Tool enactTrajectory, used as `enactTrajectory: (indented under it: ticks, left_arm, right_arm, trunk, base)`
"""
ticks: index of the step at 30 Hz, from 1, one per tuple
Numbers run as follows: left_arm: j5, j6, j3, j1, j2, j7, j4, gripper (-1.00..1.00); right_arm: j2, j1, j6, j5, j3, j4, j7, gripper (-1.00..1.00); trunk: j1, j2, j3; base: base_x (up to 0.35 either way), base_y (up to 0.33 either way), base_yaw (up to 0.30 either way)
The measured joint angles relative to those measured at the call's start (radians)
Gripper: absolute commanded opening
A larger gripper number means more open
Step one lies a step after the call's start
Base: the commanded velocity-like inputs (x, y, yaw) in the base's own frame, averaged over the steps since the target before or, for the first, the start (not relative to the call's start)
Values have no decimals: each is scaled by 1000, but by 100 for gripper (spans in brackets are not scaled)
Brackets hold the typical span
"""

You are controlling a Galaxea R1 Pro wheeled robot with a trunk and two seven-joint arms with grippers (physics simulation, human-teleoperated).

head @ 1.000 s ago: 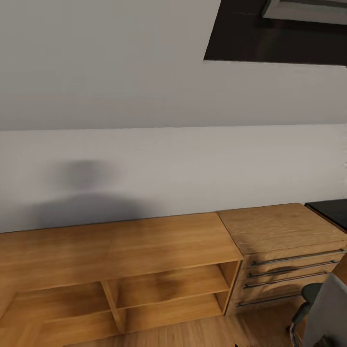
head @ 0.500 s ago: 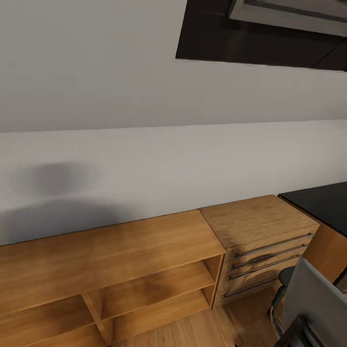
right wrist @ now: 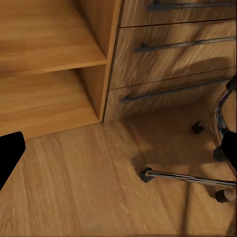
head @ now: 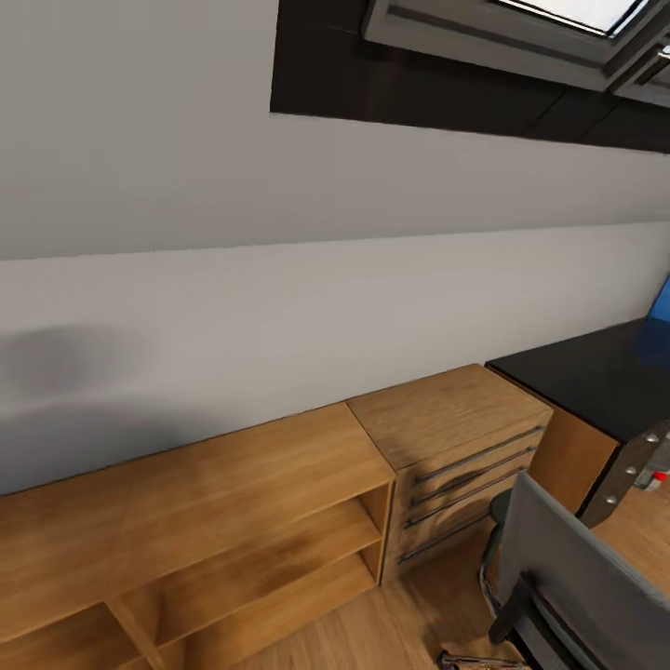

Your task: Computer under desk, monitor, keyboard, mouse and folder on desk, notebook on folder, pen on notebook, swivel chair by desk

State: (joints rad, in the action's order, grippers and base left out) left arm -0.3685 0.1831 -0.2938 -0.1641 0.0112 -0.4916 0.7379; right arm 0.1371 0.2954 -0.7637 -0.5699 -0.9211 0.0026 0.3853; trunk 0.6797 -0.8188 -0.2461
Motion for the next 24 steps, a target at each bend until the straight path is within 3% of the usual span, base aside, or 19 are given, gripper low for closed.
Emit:
enactTrajectory:
  ticks: [16, 24]
  left_arm:
    - [0, 21, 0, 0, 0, 0, 0, 100]
    - [0, 24, 0, 0, 0, 0, -1, 100]
  right_arm:
    - [0, 0, 0, 0, 0, 0, 0, 100]
    - [0, 0, 0, 0, 0, 0, 0, 100]
  trunk:
    - [0, 0, 0]
    - [0, 0, 0]
  base:
    - [100, 233, -299]
    - [86, 71, -299]
